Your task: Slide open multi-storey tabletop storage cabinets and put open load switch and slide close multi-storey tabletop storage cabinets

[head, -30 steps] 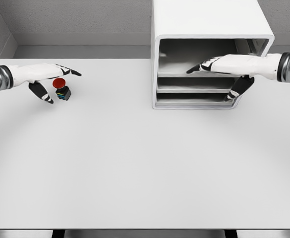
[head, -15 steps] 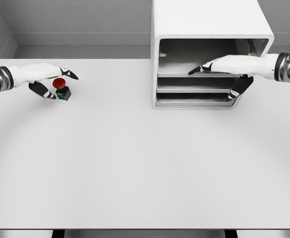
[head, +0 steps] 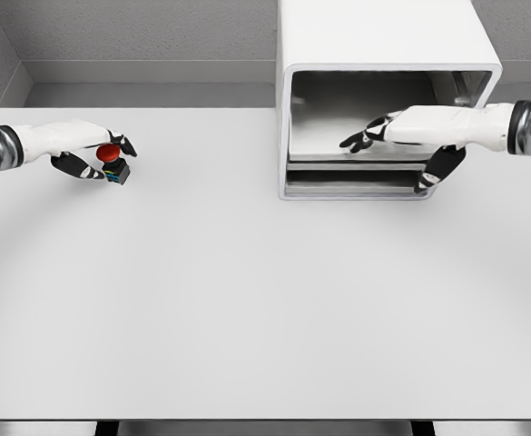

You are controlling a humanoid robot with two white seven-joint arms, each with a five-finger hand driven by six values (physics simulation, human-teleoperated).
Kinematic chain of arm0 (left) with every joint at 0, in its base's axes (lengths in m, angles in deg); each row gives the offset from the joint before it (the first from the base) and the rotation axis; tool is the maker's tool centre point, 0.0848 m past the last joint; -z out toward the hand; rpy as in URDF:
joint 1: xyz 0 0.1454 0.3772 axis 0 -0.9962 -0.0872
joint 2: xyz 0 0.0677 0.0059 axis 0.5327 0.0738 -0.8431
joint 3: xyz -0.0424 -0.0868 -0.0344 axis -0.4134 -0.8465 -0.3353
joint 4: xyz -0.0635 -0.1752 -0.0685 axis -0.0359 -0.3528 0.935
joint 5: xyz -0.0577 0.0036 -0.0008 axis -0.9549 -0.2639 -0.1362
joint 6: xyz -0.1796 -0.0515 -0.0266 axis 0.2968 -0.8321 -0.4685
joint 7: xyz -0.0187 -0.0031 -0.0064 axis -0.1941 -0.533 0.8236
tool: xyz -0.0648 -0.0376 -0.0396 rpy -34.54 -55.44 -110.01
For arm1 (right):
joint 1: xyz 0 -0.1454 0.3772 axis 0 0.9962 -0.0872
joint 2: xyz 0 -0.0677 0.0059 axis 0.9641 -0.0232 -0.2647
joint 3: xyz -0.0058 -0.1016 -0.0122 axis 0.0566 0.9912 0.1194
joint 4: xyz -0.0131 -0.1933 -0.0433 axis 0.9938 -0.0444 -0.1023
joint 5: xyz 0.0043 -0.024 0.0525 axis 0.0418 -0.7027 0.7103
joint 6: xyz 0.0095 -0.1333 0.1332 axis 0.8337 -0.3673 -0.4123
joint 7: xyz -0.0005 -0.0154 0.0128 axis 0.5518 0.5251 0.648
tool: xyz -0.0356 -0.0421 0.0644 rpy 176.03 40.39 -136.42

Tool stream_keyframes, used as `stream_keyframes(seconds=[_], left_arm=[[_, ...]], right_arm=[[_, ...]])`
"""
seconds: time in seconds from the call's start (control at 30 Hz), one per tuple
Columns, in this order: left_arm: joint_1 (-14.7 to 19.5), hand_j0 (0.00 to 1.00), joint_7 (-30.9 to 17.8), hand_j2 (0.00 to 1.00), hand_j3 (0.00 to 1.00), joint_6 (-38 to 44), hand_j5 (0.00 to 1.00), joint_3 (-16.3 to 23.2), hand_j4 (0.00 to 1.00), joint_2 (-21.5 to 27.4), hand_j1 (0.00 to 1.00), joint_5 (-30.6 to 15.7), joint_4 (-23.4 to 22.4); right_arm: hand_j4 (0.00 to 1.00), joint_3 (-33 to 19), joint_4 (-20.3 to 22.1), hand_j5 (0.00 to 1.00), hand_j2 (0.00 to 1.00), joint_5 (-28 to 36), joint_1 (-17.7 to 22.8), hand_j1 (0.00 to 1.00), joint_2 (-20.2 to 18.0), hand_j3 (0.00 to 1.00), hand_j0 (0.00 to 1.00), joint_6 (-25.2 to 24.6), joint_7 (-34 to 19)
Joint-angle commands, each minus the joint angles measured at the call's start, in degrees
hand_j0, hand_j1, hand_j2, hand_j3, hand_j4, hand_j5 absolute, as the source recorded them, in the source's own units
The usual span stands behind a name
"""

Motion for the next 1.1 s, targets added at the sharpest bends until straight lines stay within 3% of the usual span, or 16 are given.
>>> stream_keyframes(seconds=[0.0,0.23,0.33,0.43,0.67,0.87,1.07], left_arm=[[0.0,0.68,0.0,0.68,0.68,0.1,0.68,0.1,0.68,-0.1,0.68,-0.3,0.0],[-0.3,0.63,0.1,0.63,0.63,0.1,0.63,0.1,0.63,-0.2,0.63,-0.4,0.2],[-0.4,0.50,0.1,0.50,0.50,0.1,0.50,0.1,0.50,-0.2,0.50,-0.5,0.1],[-0.4,0.44,0.1,0.44,0.44,0.1,0.44,0.1,0.44,-0.2,0.44,-0.6,0.0],[-0.4,0.44,0.1,0.44,0.44,0.1,0.44,-0.1,0.44,-0.1,0.44,-1.3,1.5],[-1.0,0.44,-0.3,0.44,0.44,0.1,0.44,-0.6,0.44,0.8,0.44,-4.2,11.5],[-1.1,0.44,-1.6,0.44,0.44,0.1,0.44,-0.1,0.44,8.2,0.44,-11.5,25.3]], right_arm=[[1.00,1.8,2.0,1.00,1.00,-0.7,0.1,1.00,-0.3,1.00,1.00,3.7,0.1],[1.00,1.8,5.6,1.00,1.00,-0.6,1.3,1.00,-3.6,1.00,1.00,4.8,0.3],[1.00,2.4,7.4,1.00,1.00,-0.5,1.4,1.00,-5.0,1.00,1.00,4.9,0.5],[1.00,2.4,9.9,1.00,1.00,-0.4,1.6,1.00,-6.7,1.00,1.00,4.9,0.5],[1.00,2.5,12.8,1.00,1.00,-0.4,2.2,1.00,-8.9,1.00,1.00,5.4,0.6],[1.00,2.5,13.6,1.00,1.00,-0.2,2.6,1.00,-10.0,1.00,1.00,7.9,0.7],[1.00,2.5,14.0,1.00,1.00,-0.2,2.7,1.00,-10.7,1.00,1.00,9.2,0.8]])
